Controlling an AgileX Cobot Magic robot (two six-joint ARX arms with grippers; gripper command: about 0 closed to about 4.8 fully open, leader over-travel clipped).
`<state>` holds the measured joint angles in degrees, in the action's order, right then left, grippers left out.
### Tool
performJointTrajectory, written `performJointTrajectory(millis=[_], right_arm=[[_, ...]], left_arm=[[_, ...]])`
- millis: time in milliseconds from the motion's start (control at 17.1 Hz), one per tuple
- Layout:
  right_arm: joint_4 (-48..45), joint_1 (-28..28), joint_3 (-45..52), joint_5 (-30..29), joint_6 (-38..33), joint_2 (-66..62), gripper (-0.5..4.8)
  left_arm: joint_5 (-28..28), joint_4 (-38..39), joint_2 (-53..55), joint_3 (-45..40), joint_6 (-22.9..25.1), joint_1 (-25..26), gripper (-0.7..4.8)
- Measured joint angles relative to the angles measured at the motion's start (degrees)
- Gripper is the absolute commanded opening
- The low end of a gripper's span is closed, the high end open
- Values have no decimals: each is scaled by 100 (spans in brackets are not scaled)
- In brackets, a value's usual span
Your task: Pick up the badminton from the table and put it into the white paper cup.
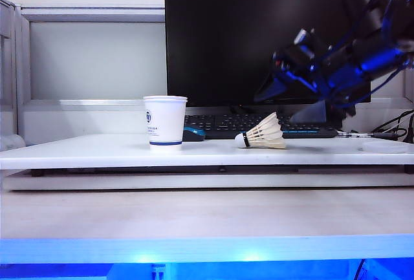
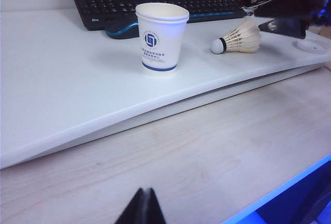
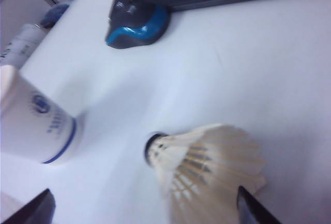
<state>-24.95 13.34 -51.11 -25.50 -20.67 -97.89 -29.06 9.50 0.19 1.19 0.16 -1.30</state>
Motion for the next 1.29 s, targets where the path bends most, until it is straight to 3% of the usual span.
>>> performJointTrajectory(millis=[117, 175, 292, 351, 409, 818, 1286], right_arm=[[-2, 4, -72, -2, -13, -221, 146], [11, 4, -72, -4, -11, -240, 99], [-9, 4, -72, -7, -4, -240, 77], [-94, 7, -72, -7, -4, -240, 16], [-181, 7, -72, -9, -20, -238, -8], [-586, 94, -85, -520, -7, -236, -9], [-46, 216, -1019, -809, -2, 273, -9]], left_arm=[[13, 2, 0, 0, 0, 0, -5], [15, 4, 0, 0, 0, 0, -5], [15, 4, 0, 0, 0, 0, -5], [15, 4, 0, 0, 0, 0, -5], [15, 4, 0, 0, 0, 0, -5], [15, 7, 0, 0, 0, 0, -5], [15, 9, 0, 0, 2, 0, -5]])
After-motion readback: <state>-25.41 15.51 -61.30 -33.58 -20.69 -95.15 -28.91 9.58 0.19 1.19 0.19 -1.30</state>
